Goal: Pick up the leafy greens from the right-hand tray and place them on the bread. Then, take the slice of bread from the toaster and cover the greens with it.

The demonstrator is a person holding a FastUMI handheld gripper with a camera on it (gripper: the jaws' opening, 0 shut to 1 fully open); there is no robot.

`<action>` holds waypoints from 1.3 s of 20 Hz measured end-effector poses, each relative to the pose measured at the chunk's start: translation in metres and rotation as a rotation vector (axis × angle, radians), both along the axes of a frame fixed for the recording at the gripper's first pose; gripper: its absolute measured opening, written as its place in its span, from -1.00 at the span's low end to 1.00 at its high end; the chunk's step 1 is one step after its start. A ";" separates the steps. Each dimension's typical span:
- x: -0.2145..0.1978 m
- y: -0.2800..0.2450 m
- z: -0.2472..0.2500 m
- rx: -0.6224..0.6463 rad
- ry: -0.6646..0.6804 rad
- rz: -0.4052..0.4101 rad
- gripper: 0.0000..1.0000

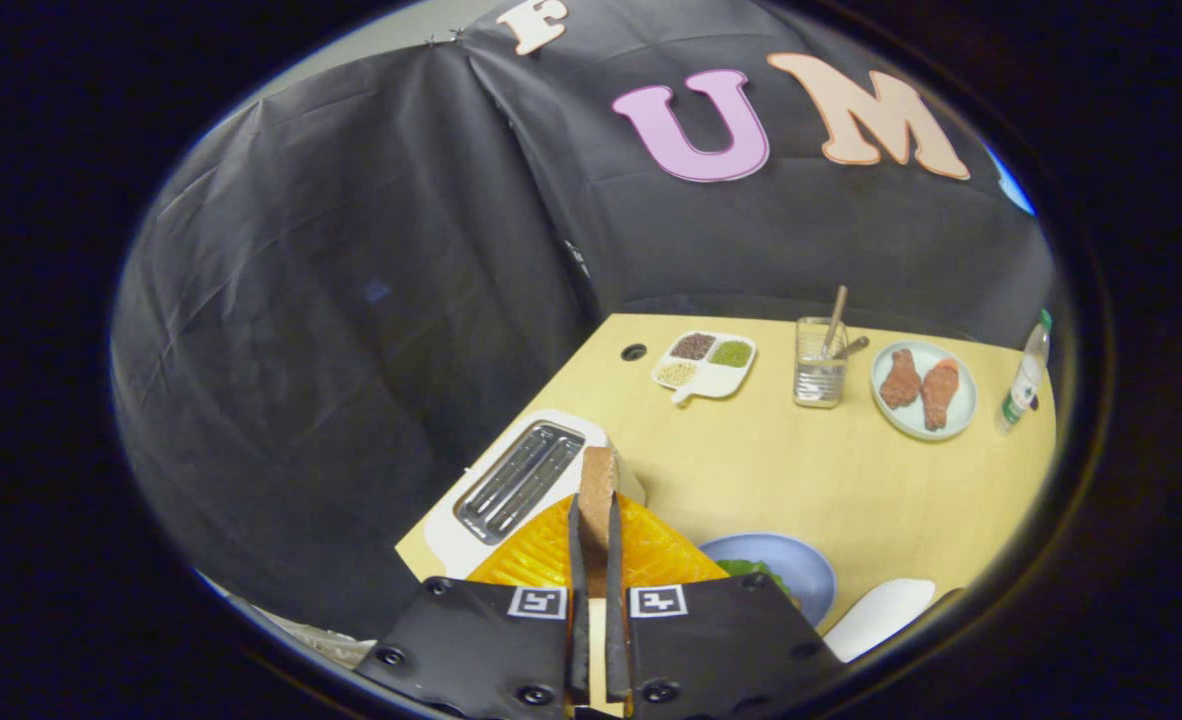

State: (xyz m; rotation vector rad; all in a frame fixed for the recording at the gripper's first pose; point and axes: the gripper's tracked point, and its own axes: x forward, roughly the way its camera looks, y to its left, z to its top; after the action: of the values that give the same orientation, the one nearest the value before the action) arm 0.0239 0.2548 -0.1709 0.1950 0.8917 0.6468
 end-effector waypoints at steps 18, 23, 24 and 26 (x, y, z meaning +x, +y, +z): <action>-0.030 -0.060 -0.072 0.027 0.172 -0.098 -0.82; -0.035 -0.073 -0.088 0.060 0.217 -0.141 -0.82; -0.037 -0.075 -0.092 0.060 0.225 -0.148 -0.82; -0.039 -0.083 -0.101 0.058 0.237 -0.165 -0.82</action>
State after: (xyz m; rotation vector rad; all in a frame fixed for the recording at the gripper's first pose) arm -0.0149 0.1720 -0.2714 0.3993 1.0722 0.5020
